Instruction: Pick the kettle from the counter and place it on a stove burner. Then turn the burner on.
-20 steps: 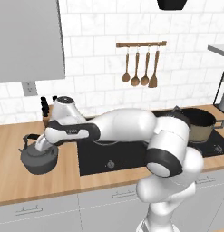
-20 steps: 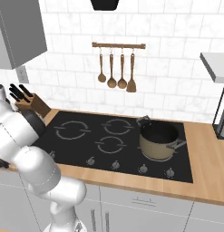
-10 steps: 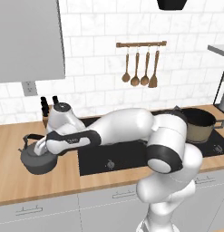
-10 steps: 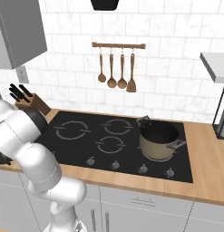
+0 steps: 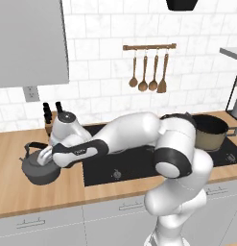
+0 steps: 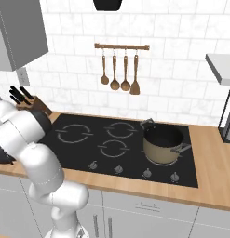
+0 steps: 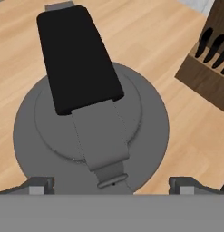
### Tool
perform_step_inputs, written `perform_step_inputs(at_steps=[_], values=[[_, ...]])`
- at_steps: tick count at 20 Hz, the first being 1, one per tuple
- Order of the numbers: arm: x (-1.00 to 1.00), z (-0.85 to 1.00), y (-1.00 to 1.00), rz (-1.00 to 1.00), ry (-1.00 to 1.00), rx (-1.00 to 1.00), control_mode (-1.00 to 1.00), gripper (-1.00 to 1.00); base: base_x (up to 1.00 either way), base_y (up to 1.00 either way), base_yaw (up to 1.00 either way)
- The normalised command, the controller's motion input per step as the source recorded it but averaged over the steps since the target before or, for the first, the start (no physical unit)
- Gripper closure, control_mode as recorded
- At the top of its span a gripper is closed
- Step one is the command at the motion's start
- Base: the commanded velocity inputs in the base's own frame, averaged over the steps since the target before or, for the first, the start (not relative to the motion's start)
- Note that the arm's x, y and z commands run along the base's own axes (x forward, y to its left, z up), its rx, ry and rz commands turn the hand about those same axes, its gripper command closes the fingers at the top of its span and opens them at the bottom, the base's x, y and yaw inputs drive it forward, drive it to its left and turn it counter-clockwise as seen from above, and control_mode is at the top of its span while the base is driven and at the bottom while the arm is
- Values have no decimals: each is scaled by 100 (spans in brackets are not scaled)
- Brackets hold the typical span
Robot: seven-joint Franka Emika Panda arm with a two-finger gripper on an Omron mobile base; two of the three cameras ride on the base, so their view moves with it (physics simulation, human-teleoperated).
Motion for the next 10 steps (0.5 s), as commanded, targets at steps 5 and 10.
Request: perform_step_inputs(at_steps=[5, 10], values=[[8, -8, 1, 0, -2, 0, -100, -100, 0, 0, 0], [11, -10, 9, 0, -1, 0, -100, -100, 0, 0, 0]])
